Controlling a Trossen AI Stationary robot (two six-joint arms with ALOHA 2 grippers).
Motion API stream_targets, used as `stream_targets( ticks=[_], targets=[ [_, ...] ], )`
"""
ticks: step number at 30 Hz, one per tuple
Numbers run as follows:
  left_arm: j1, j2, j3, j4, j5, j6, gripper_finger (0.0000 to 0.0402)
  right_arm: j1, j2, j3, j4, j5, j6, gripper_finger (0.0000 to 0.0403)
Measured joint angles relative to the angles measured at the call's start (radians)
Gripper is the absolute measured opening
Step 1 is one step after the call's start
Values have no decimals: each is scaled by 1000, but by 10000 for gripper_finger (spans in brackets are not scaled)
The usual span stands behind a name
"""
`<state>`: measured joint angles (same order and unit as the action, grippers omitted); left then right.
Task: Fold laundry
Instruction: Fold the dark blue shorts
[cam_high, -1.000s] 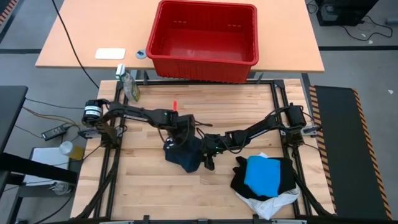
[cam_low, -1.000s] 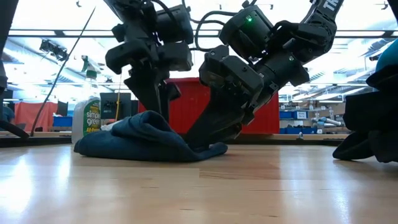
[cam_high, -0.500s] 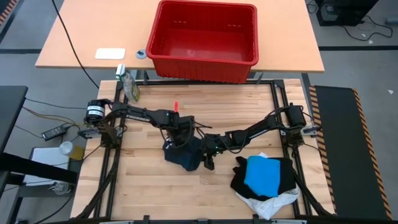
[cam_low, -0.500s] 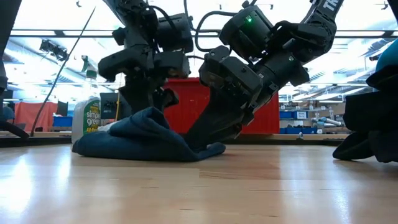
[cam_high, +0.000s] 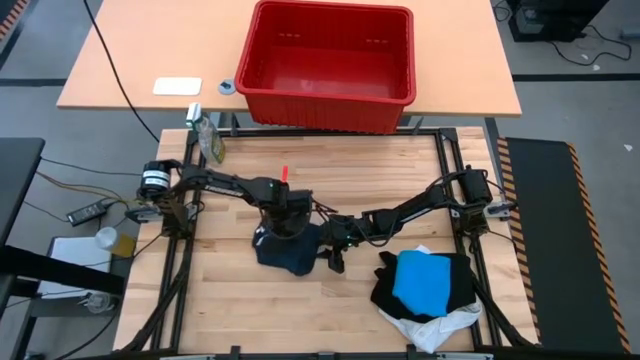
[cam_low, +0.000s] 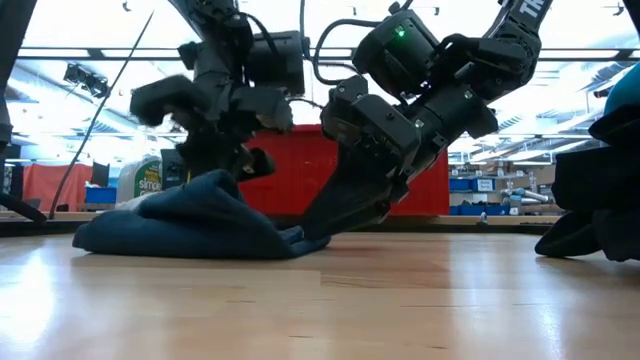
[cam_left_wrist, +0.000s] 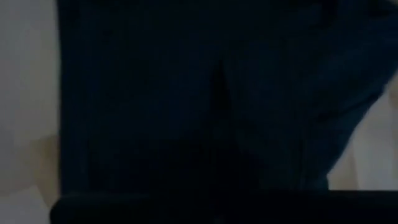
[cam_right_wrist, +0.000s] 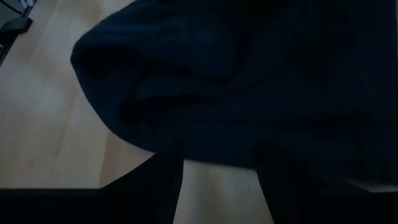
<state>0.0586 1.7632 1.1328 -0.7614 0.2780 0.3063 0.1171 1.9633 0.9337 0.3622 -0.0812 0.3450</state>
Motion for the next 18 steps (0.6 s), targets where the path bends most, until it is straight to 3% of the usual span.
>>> stream_targets(
  ticks=[10, 13, 18],
  targets=[
    [0, -80, 53, -110, 15, -140, 1, 3, -37, 0, 10, 3, -91, 199],
    [-13, -73, 52, -100, 31, -256, 3, 9, -37, 1, 22, 11, -104, 197],
    [-69, -68, 52, 91, 33, -558, 42, -4, -19, 0, 0, 36, -70, 197]
  ],
)
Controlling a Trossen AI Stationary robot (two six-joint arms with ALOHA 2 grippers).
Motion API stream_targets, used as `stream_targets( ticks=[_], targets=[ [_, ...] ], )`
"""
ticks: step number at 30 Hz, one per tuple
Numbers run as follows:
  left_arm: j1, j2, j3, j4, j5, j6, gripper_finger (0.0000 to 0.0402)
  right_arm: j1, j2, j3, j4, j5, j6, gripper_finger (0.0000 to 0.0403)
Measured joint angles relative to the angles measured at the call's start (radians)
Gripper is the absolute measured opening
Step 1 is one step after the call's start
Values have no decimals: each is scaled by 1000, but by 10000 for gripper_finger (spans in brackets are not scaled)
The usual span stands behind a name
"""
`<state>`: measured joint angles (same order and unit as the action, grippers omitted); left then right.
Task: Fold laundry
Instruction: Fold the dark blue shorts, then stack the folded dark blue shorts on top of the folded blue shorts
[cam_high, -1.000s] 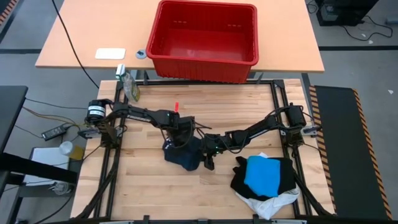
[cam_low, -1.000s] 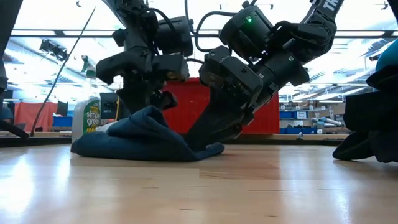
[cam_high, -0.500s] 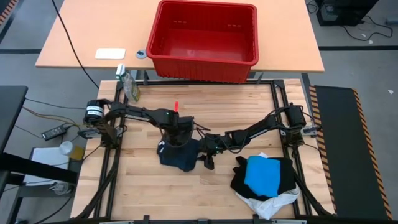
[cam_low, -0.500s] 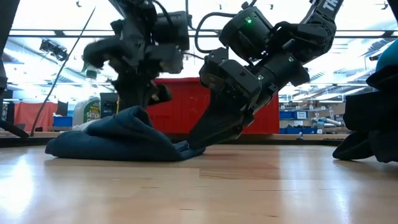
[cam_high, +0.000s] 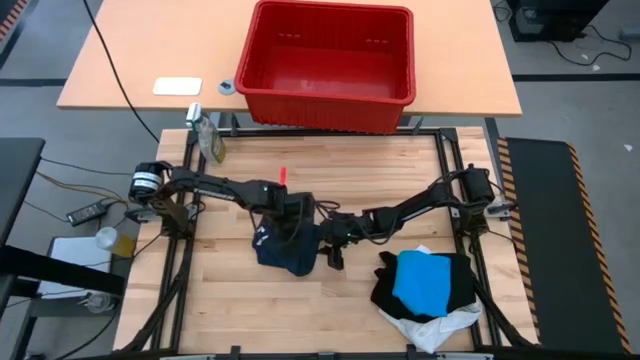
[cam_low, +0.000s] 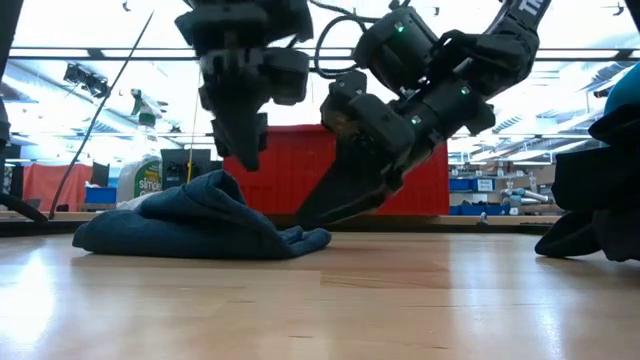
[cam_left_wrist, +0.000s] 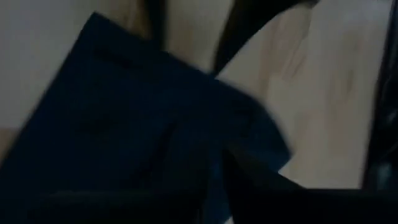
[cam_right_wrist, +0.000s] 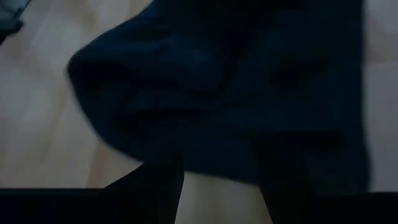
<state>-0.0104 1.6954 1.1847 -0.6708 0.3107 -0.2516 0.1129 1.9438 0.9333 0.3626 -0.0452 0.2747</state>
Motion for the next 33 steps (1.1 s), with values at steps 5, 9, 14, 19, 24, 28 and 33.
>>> stream_targets(
  ticks=[5, 9, 14, 19, 24, 28, 33],
  targets=[
    [-70, 0, 0, 28, -15, -270, 125, -20, -8, 0, -67, 24, 26, 197],
    [-139, -2, 0, 19, -98, -461, 205, -26, -49, 0, -177, 15, -63, 197],
    [-244, -41, 0, 37, -328, -628, 236, -27, -131, -17, -272, -18, -184, 196],
    [-300, -55, 0, -18, -450, -746, 212, -17, -206, -77, -333, -52, -326, 193],
    [-373, -48, 0, 57, -538, -836, 186, -33, -322, -187, -254, -96, -267, 189],
    [-422, -28, 0, 124, -666, -972, 183, -56, -348, -301, 126, -124, -240, 190],
    [-409, 0, 0, 98, -680, -999, 212, -60, -189, -299, 472, -93, -345, 190]
  ],
)
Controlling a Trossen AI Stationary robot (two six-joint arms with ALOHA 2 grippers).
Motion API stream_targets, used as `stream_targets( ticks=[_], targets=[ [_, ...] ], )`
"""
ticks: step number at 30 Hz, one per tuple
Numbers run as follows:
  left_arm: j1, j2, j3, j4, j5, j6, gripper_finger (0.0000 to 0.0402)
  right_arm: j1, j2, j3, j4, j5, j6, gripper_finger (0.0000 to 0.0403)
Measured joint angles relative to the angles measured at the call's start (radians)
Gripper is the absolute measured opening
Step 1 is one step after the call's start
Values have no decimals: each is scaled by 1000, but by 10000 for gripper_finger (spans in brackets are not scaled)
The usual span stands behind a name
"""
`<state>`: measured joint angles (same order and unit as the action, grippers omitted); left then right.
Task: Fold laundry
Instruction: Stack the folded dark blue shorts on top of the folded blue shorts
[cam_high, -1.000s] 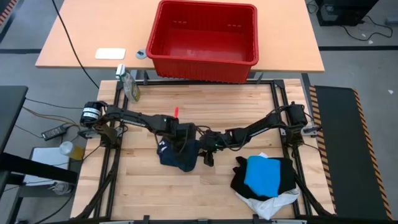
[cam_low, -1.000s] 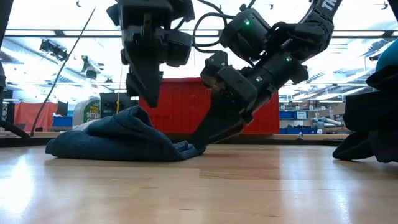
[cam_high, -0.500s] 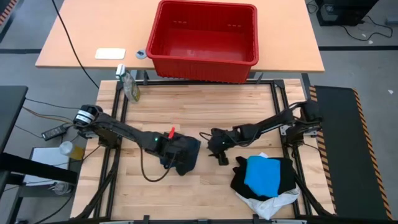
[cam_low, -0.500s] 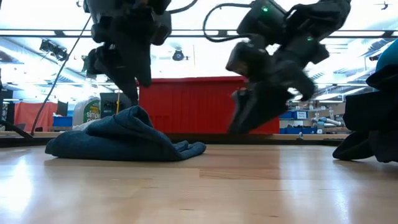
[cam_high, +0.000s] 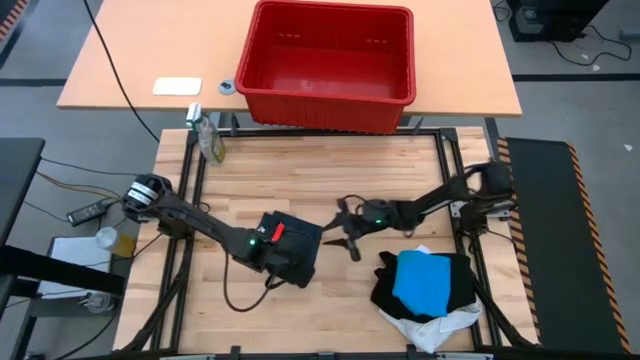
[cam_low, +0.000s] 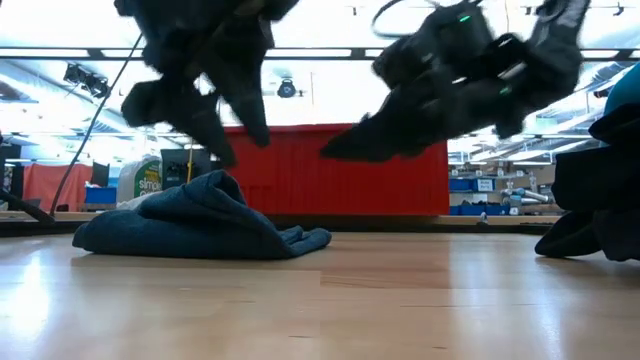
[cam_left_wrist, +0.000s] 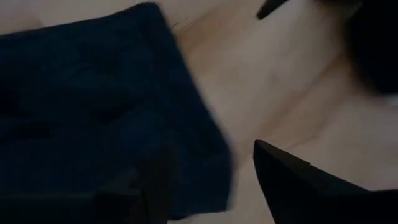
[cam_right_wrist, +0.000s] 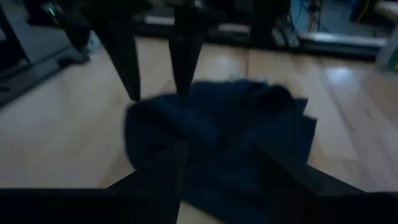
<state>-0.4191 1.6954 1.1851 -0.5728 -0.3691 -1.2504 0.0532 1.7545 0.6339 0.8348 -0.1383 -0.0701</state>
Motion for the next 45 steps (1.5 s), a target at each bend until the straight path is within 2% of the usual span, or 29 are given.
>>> stream_targets(
  ticks=[7, 18, 21, 23, 28, 32, 35, 39, 45],
  targets=[
    [35, 52, -1, -57, 1, 39, 261, -5, 202, 156, -38, -19, 4, 190],
    [57, 139, 0, -62, 51, 88, 231, -3, 327, 230, -29, 41, 10, 190],
    [57, 154, -1, -96, 55, 49, 202, -3, 338, 229, -54, 34, 21, 190],
    [57, 152, 0, -103, 53, 43, 167, -1, 338, 228, -69, 28, 20, 190],
    [53, 141, 0, -115, 52, 27, 28, 5, 335, 230, -125, 48, 25, 190],
    [24, 88, 0, -127, 45, -77, 17, 5, 332, 232, -160, 48, 40, 188],
    [-12, 50, 0, -187, -3, -220, 15, 7, 332, 232, -166, 48, 48, 188],
    [-68, 15, 0, -267, -118, -455, 12, 12, 332, 232, -167, 49, 51, 188],
    [-123, 15, 0, -279, -277, -677, 11, 22, 332, 231, -170, 49, 78, 188]
  ],
)
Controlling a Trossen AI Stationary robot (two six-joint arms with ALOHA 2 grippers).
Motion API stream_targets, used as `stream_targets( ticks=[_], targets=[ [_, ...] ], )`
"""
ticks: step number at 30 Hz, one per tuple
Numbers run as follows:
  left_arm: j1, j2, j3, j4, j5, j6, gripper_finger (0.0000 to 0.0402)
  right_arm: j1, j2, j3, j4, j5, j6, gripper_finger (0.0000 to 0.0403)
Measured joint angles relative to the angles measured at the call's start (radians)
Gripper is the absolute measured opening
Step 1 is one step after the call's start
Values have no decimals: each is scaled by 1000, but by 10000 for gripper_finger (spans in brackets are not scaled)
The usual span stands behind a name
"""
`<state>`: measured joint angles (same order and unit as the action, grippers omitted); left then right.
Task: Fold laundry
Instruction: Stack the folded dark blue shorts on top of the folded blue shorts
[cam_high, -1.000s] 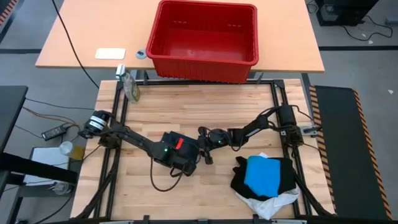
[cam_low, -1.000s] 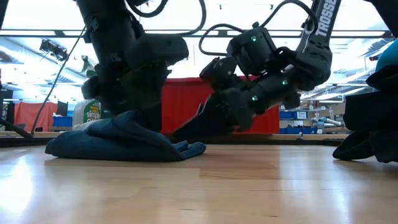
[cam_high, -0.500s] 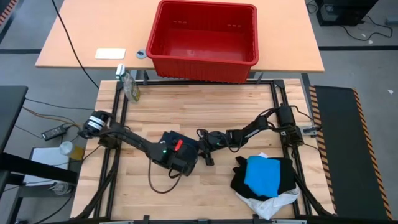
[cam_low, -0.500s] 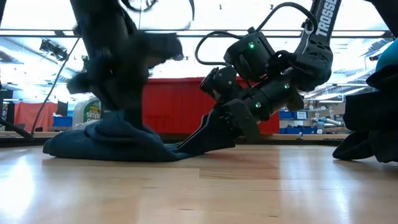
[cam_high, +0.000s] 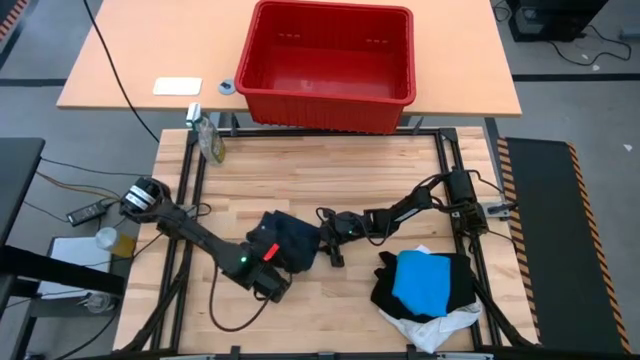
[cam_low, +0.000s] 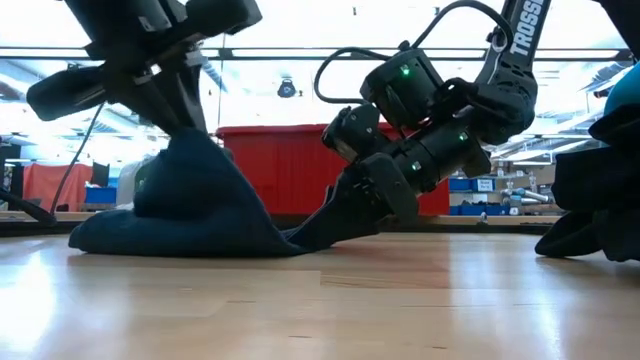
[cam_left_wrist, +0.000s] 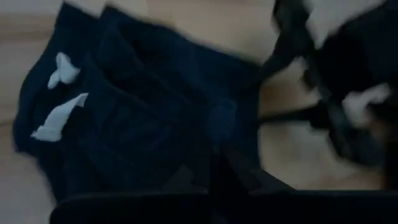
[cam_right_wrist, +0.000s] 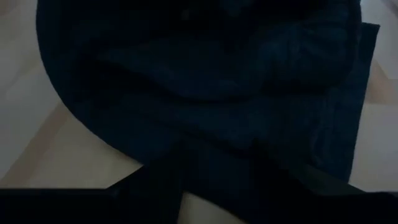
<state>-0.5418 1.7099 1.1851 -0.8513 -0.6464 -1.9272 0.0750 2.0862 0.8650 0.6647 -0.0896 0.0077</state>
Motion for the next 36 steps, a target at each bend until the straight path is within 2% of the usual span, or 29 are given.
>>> stream_targets(
  ticks=[4, 11, 13, 22, 26, 29, 36],
  targets=[
    [1, 5, 0, -45, -132, -74, 10, 4, 1, -1, -2, -1, 15, 187],
    [77, 5, 21, -47, -333, -3, 10, 5, 0, -2, -2, -13, 56, 187],
    [93, 5, 31, -48, -359, 42, 10, 6, 0, -2, -2, -16, 57, 187],
    [161, 38, 35, -43, -277, 111, 9, 7, 0, -2, 2, -18, 44, 187],
    [183, 83, 35, 43, -196, 242, 9, 7, 0, -2, 2, -18, 46, 187],
    [194, 118, 35, 89, -184, 335, 14, 7, 0, -2, 4, -19, 49, 187],
    [253, 182, 35, 49, -133, 293, 19, 8, 1, -3, 13, -35, 62, 187]
  ],
)
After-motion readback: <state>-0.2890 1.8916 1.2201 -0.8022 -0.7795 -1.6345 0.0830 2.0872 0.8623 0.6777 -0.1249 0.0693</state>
